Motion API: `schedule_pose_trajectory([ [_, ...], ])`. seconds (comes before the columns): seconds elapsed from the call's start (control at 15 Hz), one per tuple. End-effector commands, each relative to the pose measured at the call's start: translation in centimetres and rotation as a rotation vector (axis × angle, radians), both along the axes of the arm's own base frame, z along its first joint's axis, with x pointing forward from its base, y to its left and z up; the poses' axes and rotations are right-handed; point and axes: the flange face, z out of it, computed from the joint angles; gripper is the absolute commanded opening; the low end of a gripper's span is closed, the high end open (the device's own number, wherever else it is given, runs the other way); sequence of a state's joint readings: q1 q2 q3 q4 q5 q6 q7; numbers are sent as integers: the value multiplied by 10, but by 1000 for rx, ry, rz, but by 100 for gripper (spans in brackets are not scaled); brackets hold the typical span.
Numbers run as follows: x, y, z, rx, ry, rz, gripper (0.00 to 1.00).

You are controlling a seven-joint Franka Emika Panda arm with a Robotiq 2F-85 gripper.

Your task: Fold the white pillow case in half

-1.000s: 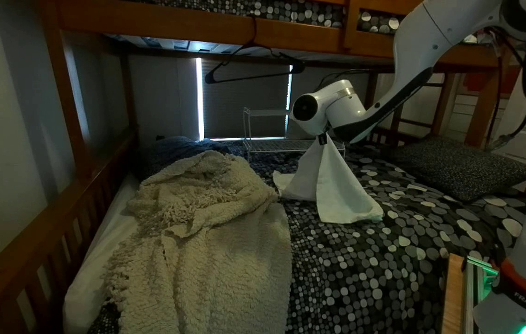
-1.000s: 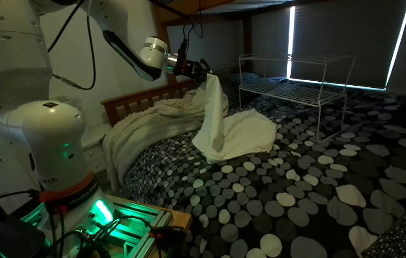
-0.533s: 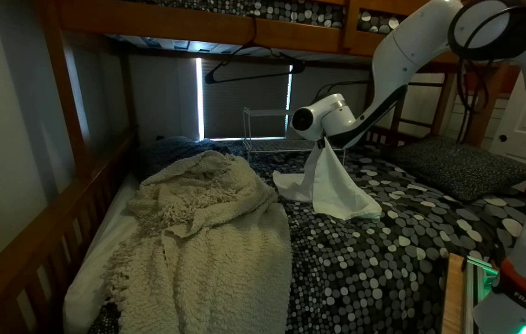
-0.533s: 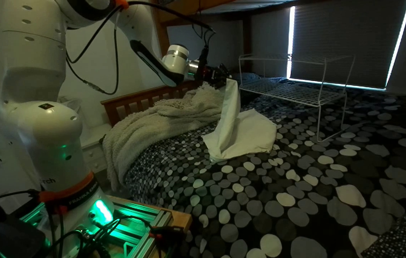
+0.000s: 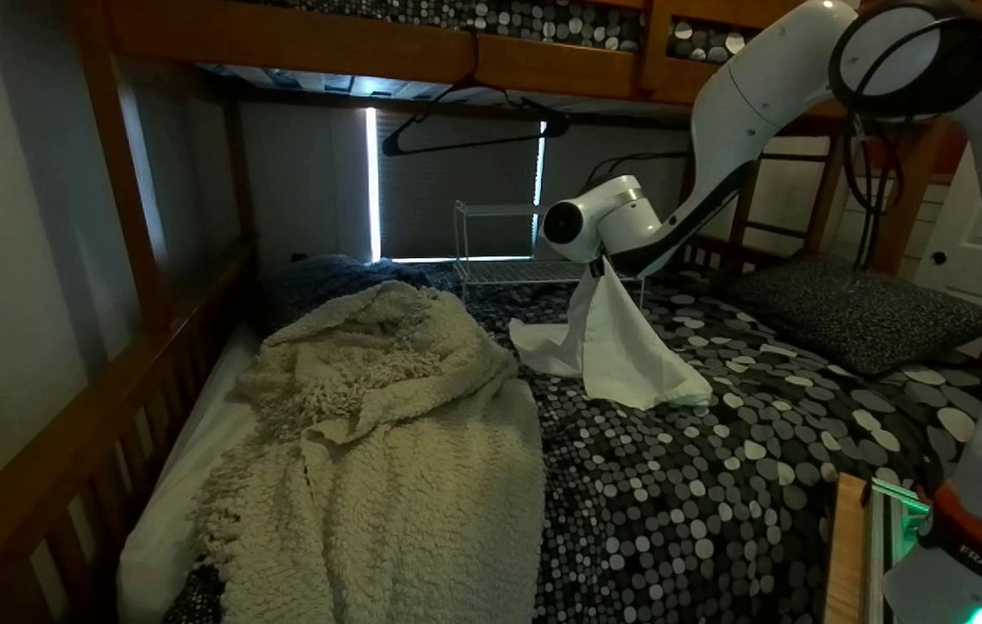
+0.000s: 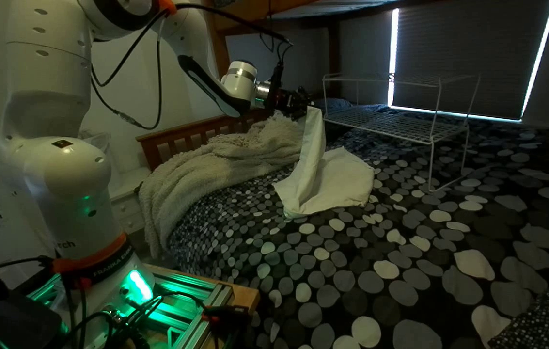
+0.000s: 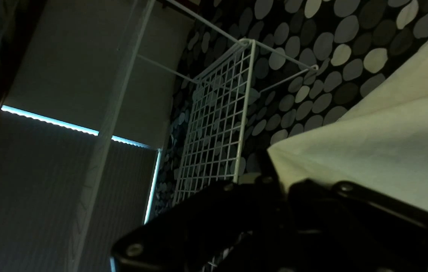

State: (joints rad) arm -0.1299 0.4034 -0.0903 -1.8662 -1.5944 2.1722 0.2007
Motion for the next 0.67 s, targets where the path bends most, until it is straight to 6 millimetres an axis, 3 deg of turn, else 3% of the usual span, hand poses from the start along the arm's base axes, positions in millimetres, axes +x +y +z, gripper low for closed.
schedule_pose_trajectory([
  [0.0, 5, -2, -3, -9, 1, 15, 0],
  [0.27, 34, -23, -22, 63, 89, 118, 0],
  [0.6, 66, -64, -47, 326, 149, 201, 0],
])
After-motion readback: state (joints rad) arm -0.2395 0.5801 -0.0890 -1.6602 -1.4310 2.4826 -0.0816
